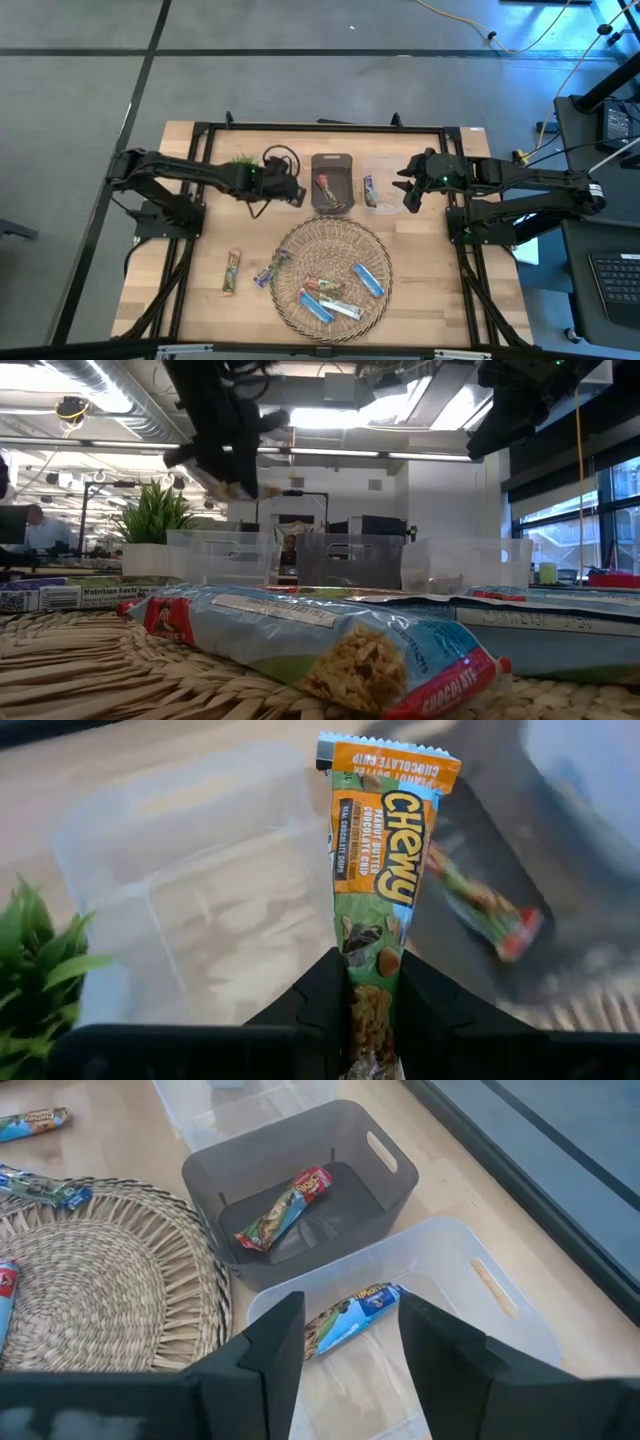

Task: Pick and place Granola Bars by type
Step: Put the orange granola bar into the left transparent bin

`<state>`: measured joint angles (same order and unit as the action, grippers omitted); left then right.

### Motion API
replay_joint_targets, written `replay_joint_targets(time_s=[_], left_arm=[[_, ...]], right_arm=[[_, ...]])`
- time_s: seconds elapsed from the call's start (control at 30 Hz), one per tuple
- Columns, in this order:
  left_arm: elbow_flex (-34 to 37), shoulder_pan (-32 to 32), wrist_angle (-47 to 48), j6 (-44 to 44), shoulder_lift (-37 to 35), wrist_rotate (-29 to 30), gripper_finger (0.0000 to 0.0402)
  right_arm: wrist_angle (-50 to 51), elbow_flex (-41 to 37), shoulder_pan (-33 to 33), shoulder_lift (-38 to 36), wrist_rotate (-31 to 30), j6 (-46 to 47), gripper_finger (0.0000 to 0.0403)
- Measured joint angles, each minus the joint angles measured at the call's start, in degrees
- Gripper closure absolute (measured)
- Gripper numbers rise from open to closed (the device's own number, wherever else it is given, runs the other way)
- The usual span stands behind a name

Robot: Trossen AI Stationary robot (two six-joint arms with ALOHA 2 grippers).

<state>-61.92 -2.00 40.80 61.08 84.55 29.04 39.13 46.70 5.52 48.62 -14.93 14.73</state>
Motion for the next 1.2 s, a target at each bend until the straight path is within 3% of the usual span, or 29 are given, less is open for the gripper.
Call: replay_joint_targets(time_s=[0.2, 0.57, 1.0, 1.2], left_arm=[[3.1, -4.0, 0.5, 5.8, 4.0, -2.5, 0.0339], [3.5, -6.4, -0.4, 5.7, 9.2, -3.1, 0.0339], [3.5, -6.4, -0.4, 5.7, 9.6, -3.2, 0.0337], [3.5, -6.4, -0.3, 5.7, 9.6, -3.2, 0.0313]], right_arm=[[0.1, 0.0, 0.0, 0.0, 0.0, 0.0, 0.0237], [0.2, 0.0, 0.0, 0.0, 0.0, -0.2, 0.0237], [0.2, 0.0, 0.0, 0.0, 0.0, -0.3, 0.0237], [0.2, 0.0, 0.0, 0.0, 0.0, -0.3, 0.0237]])
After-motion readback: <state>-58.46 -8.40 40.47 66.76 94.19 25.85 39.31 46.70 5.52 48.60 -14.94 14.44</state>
